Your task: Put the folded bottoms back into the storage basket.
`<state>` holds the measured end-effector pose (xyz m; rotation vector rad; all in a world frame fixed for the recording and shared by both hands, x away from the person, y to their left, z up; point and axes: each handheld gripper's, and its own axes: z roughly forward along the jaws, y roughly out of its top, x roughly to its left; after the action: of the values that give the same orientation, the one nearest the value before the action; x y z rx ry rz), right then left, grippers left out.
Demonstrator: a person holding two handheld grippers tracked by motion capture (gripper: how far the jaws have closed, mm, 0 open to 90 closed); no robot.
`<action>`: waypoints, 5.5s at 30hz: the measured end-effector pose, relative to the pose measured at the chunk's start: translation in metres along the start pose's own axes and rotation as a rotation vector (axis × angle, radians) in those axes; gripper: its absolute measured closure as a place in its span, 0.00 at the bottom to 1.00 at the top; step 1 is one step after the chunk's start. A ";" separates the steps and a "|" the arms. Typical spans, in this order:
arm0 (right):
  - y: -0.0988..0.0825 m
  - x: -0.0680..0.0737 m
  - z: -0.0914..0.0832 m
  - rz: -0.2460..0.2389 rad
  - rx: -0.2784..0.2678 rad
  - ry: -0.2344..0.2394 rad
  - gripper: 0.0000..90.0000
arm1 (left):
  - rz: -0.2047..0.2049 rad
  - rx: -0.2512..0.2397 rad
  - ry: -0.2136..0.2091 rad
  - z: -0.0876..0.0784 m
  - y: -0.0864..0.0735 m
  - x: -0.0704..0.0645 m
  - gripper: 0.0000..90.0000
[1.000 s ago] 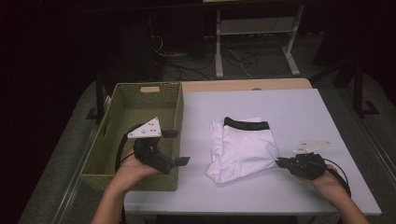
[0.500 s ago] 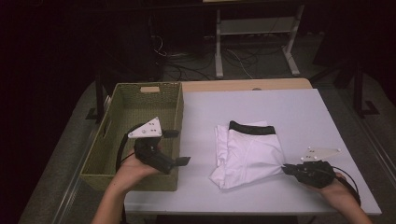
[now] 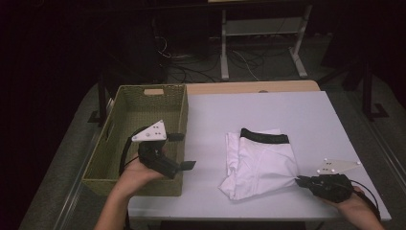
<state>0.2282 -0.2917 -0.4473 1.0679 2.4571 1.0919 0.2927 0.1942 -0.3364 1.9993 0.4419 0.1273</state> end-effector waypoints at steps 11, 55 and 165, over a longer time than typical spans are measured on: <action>0.002 -0.006 0.001 0.038 -0.071 -0.002 0.41 | -0.002 0.006 0.000 0.002 0.001 0.000 0.00; 0.006 -0.010 0.008 0.071 -0.099 -0.018 0.00 | -0.017 -0.015 -0.061 0.075 0.027 -0.026 0.00; 0.003 -0.010 0.011 0.045 -0.083 0.009 0.00 | -0.138 0.087 0.259 0.220 -0.006 0.050 0.00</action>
<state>0.2419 -0.2912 -0.4531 1.1008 2.3829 1.2031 0.3991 0.0285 -0.4471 2.0386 0.7607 0.2871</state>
